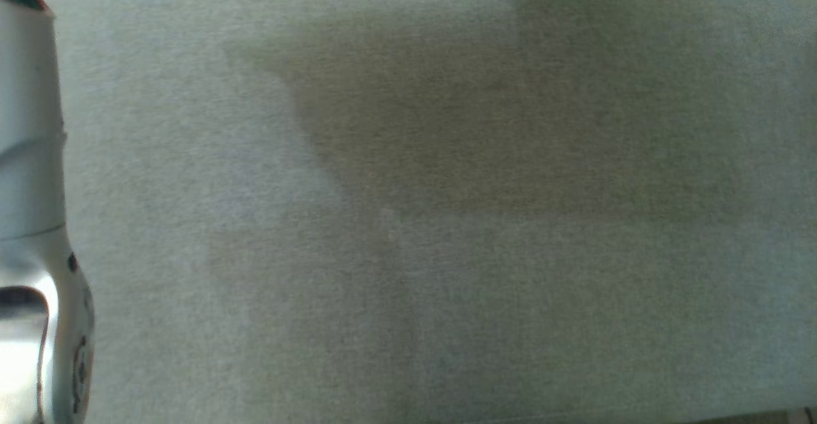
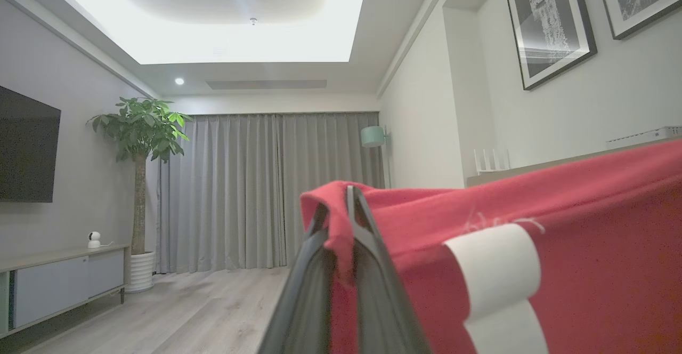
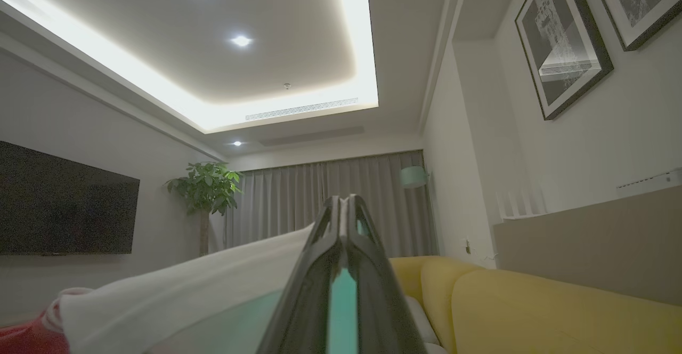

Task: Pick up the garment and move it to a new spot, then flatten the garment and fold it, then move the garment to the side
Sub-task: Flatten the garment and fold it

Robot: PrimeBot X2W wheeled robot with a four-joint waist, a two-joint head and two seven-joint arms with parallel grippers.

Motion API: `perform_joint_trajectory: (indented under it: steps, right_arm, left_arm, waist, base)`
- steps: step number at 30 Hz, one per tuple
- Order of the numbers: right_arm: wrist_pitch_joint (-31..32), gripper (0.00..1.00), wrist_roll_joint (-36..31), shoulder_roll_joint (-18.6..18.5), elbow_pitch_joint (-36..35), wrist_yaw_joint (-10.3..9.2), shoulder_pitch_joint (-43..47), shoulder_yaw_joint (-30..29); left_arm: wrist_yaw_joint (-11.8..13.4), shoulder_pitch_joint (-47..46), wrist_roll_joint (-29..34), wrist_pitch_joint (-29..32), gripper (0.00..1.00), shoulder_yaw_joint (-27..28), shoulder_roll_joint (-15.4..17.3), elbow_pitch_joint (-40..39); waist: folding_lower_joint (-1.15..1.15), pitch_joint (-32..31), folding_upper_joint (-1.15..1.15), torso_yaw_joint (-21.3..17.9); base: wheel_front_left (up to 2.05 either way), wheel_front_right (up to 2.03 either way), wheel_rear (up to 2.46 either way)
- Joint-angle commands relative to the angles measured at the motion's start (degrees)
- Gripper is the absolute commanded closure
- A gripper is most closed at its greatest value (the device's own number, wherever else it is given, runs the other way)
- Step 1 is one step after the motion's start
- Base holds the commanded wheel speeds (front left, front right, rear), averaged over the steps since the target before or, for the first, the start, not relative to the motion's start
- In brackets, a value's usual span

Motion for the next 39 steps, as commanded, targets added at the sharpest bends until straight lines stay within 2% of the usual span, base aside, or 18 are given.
perform_joint_trajectory:
  steps: [1, 5, 10, 16, 21, 28, 32, 39]
  right_arm:
    - [-0.45, 1.00, 0.67, -0.51, -0.71, -0.04, -0.40, -1.74]
    - [-0.68, 1.00, 3.24, -1.33, -0.53, -0.04, 4.96, -2.26]
    - [-0.71, 1.00, 8.76, -1.04, -5.11, -0.04, 21.87, -0.08]
    - [-0.72, 1.00, 15.05, 1.29, -10.25, -0.04, 45.55, 1.72]
    - [-0.72, 1.00, 17.39, 3.98, -12.09, -0.04, 58.98, 2.86]
    - [-0.73, 1.00, 17.80, 5.27, -12.57, -0.04, 69.78, 3.67]
    - [-0.73, 1.00, 18.28, 4.54, -12.85, -0.04, 75.14, 4.46]
    - [-0.73, 1.00, 19.75, 2.46, -15.37, -0.04, 81.87, 6.69]
  left_arm:
    - [0.61, -0.87, 0.77, -1.13, 1.00, 1.76, 2.20, -0.28]
    - [0.30, 3.24, 0.13, -3.70, 1.00, 2.03, 2.22, 3.42]
    - [-0.16, 15.90, -2.13, -5.87, 1.00, 3.85, 1.08, 7.09]
    - [-1.62, 34.35, -3.15, -6.20, 1.00, 6.44, -4.42, 6.63]
    - [-3.41, 46.24, -2.83, -6.21, 1.00, 8.52, -8.61, 7.15]
    - [-4.40, 55.59, -2.77, -6.22, 1.00, 9.86, -10.29, 5.83]
    - [-5.08, 60.41, -4.17, -6.22, 1.00, 7.61, -10.40, 5.54]
    - [-4.17, 66.17, -6.47, -6.22, 1.00, 4.84, -10.42, 3.28]
  waist:
    - [-0.02, 0.48, 0.00, -0.91]
    - [-0.02, 0.22, 0.00, -2.19]
    - [-0.02, -0.38, 0.00, -3.98]
    - [-0.02, -1.54, 0.00, -5.14]
    - [-0.02, -4.41, 0.00, -5.63]
    - [-0.02, -9.29, 0.00, -5.41]
    - [-0.02, -11.72, 0.00, -5.14]
    - [-0.02, -13.63, 0.00, -4.46]
  base:
    - [0.00, 0.00, 0.00]
    - [0.00, 0.00, 0.00]
    - [0.00, 0.00, 0.00]
    - [0.00, 0.00, 0.00]
    - [0.00, 0.00, 0.00]
    - [0.00, 0.00, 0.00]
    - [0.00, 0.00, 0.00]
    - [0.00, 0.00, 0.00]
